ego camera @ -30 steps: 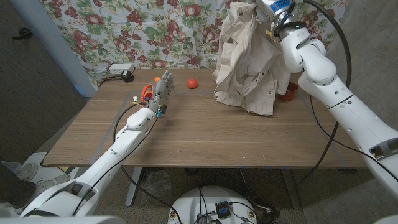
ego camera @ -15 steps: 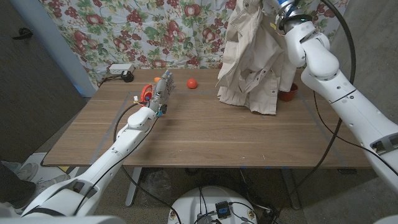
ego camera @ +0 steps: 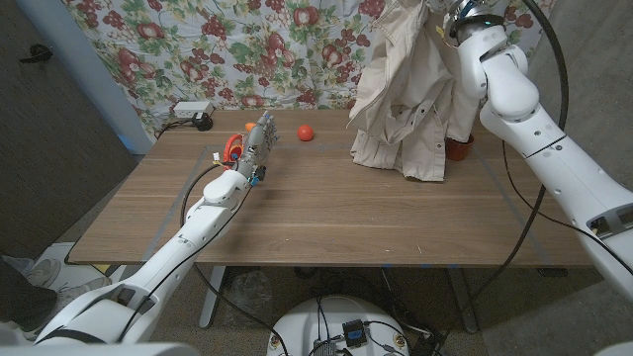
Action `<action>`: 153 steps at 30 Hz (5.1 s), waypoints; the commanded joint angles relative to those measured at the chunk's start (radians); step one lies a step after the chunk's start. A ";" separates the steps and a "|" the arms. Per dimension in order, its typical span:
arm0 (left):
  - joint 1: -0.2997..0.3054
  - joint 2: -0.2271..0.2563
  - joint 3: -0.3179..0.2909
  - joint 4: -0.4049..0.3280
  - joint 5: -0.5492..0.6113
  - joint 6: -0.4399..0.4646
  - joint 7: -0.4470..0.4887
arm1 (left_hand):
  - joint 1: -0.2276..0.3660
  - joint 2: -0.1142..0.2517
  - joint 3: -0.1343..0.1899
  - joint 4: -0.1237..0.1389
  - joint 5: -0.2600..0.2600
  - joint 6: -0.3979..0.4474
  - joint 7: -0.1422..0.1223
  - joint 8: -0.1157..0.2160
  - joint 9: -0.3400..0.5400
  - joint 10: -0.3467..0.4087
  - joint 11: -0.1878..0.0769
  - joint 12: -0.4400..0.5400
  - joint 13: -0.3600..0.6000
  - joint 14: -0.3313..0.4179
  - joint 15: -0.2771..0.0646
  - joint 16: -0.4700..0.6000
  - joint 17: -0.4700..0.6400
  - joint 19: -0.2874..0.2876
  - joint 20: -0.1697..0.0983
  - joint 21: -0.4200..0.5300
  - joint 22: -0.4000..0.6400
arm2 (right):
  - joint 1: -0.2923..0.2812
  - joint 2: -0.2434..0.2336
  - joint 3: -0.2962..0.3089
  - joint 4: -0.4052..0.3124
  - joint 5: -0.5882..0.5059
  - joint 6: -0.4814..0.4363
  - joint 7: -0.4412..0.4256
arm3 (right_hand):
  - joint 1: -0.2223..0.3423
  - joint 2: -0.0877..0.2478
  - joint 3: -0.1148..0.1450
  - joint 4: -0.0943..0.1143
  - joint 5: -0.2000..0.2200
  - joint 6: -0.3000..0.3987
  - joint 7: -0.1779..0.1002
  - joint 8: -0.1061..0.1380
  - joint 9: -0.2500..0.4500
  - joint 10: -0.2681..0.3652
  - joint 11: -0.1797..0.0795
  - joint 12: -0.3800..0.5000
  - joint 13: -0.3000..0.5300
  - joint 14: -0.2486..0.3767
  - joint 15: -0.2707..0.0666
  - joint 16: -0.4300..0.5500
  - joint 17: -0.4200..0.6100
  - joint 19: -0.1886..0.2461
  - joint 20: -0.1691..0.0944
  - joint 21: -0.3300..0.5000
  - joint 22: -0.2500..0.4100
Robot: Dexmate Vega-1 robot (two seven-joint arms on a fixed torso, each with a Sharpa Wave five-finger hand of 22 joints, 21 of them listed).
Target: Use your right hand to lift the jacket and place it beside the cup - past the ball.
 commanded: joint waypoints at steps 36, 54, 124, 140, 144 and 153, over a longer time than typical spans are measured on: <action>0.004 -0.008 0.006 -0.017 0.010 0.008 0.027 | 0.002 0.125 -0.004 0.002 0.008 -0.216 0.002 0.000 0.005 -0.247 0.004 0.000 0.006 -0.242 0.002 0.005 0.003 -0.127 0.000 -0.001 0.002 | 0.086 0.017 -0.024 0.130 -0.082 -0.209 -0.130 | 0.014 0.001 -0.007 0.003 0.010 0.038 0.026 0.002 0.008 0.016 -0.006 -0.009 0.007 0.047 -0.122 -0.019 0.012 -0.011 -0.104 0.026 -0.007; 0.020 -0.011 0.006 -0.043 0.021 0.010 0.057 | 0.002 0.125 -0.004 0.002 0.008 -0.216 0.003 0.000 0.005 -0.248 0.004 0.000 0.006 -0.242 0.003 0.005 0.003 -0.127 -0.001 -0.001 0.003 | 0.121 0.040 -0.031 0.190 -0.075 -0.307 -0.162 | 0.015 0.002 -0.009 0.003 0.011 0.042 0.025 0.001 0.010 0.019 -0.004 -0.012 0.008 0.051 -0.120 -0.025 0.015 -0.013 -0.104 0.036 -0.010; 0.075 0.014 -0.008 -0.123 0.029 0.040 0.098 | 0.002 0.125 -0.005 0.002 0.008 -0.218 0.007 0.000 0.005 -0.251 0.007 0.000 0.006 -0.245 0.002 0.005 0.003 -0.128 -0.001 -0.003 0.003 | 0.177 0.036 -0.160 0.469 0.068 -0.392 -0.141 | 0.018 0.006 -0.016 0.007 0.012 0.041 0.023 -0.010 0.018 0.021 -0.006 -0.025 0.021 0.059 -0.120 -0.048 0.033 -0.030 -0.105 0.069 -0.020; 0.062 0.013 -0.005 -0.104 0.030 0.044 0.094 | 0.002 0.125 -0.006 0.002 0.008 -0.218 0.007 0.000 0.005 -0.253 0.007 -0.001 0.006 -0.246 0.003 0.005 0.003 -0.128 -0.001 -0.004 0.003 | 0.171 0.041 -0.181 0.529 0.133 -0.365 -0.120 | 0.018 0.010 -0.017 0.009 0.011 0.043 0.024 -0.012 0.018 0.023 -0.007 -0.027 0.024 0.060 -0.119 -0.051 0.038 -0.034 -0.104 0.075 -0.022; 0.057 0.011 -0.003 -0.096 0.029 0.040 0.089 | 0.002 0.125 -0.006 0.002 0.008 -0.218 0.007 0.000 0.005 -0.252 0.007 0.000 0.006 -0.245 0.003 0.005 0.003 -0.128 -0.002 -0.004 0.003 | 0.167 0.044 -0.184 0.533 0.146 -0.369 -0.107 | 0.018 0.010 -0.017 0.008 0.011 0.042 0.026 -0.012 0.019 0.022 -0.006 -0.028 0.025 0.060 -0.120 -0.053 0.039 -0.036 -0.105 0.076 -0.022; 0.052 0.005 -0.001 -0.088 0.027 0.039 0.088 | 0.002 0.125 -0.006 0.002 0.008 -0.219 0.007 0.000 0.005 -0.253 0.007 0.000 0.006 -0.247 0.003 0.005 0.003 -0.128 -0.002 -0.004 0.003 | 0.147 0.039 -0.198 0.537 0.169 -0.369 -0.073 | 0.018 0.010 -0.017 0.009 0.010 0.044 0.024 -0.013 0.019 0.023 -0.006 -0.030 0.026 0.061 -0.119 -0.055 0.041 -0.037 -0.105 0.080 -0.023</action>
